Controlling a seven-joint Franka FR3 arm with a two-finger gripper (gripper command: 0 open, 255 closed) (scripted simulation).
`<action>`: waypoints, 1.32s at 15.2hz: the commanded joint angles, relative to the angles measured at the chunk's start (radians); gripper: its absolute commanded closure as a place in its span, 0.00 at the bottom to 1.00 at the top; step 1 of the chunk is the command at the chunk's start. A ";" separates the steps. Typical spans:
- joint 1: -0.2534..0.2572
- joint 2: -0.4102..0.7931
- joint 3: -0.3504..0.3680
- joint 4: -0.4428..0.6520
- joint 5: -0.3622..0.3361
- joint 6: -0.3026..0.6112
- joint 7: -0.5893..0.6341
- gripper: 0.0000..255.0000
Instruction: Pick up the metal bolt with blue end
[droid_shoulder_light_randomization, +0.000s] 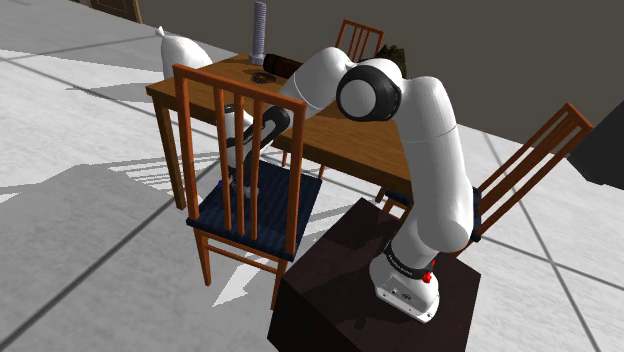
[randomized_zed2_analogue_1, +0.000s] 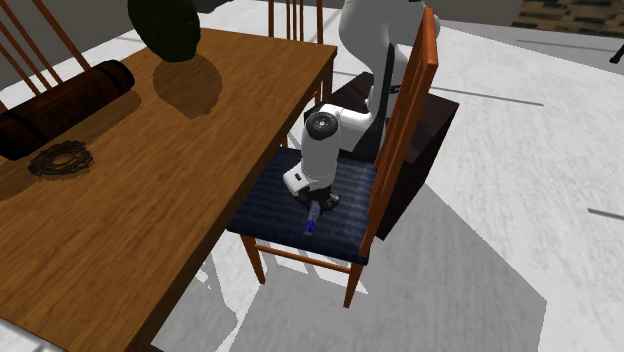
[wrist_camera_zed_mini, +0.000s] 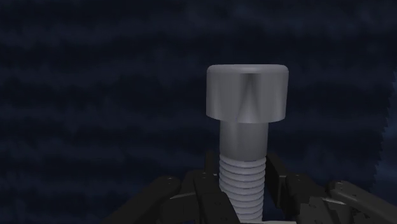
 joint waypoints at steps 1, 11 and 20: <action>0.000 0.001 0.000 0.000 0.000 0.000 0.000 1.00; -0.001 -0.031 0.002 -0.007 0.002 -0.024 -0.003 1.00; -0.004 -0.122 0.008 -0.017 0.010 -0.104 -0.013 1.00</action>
